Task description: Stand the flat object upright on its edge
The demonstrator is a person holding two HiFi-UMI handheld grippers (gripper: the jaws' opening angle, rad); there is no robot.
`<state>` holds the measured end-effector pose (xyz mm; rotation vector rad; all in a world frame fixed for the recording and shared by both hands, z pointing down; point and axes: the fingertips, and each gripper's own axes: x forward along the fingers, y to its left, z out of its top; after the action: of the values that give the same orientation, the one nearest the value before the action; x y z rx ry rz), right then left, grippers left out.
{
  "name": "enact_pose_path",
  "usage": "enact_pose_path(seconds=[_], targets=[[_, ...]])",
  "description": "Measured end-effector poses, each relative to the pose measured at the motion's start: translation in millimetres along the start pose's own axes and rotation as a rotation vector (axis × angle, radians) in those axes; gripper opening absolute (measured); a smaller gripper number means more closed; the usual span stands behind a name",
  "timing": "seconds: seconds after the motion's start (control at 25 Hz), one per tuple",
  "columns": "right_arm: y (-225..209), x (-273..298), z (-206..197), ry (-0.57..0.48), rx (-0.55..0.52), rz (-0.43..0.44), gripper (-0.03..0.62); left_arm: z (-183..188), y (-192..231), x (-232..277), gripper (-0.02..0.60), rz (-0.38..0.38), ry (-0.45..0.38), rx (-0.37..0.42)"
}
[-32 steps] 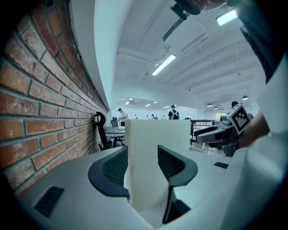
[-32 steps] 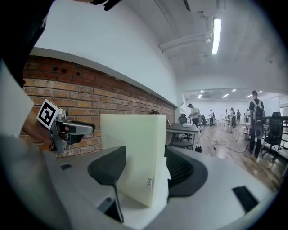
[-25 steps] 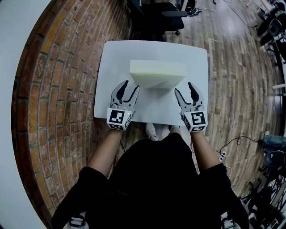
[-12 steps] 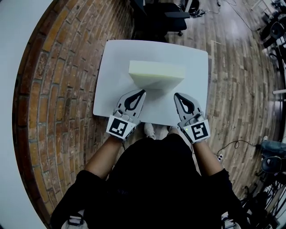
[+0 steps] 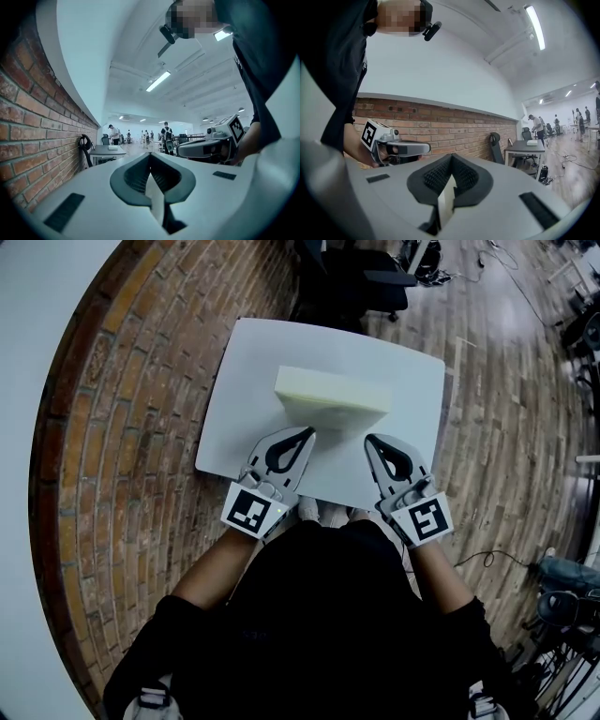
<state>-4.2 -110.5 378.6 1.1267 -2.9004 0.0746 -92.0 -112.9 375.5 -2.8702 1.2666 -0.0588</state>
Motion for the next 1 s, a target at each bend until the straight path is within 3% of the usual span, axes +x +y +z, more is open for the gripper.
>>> enact_pose_path(seconds=[0.36, 1.0], targets=[[6.5, 4.4, 23.6, -0.03, -0.009, 0.044, 0.006, 13.8, -9.4, 8.5, 0.019, -0.008, 0.01, -0.025], [14.4, 8.4, 44.6, -0.048, -0.021, 0.041, 0.006, 35.4, -8.7, 6.0, 0.018, -0.005, -0.015, -0.015]])
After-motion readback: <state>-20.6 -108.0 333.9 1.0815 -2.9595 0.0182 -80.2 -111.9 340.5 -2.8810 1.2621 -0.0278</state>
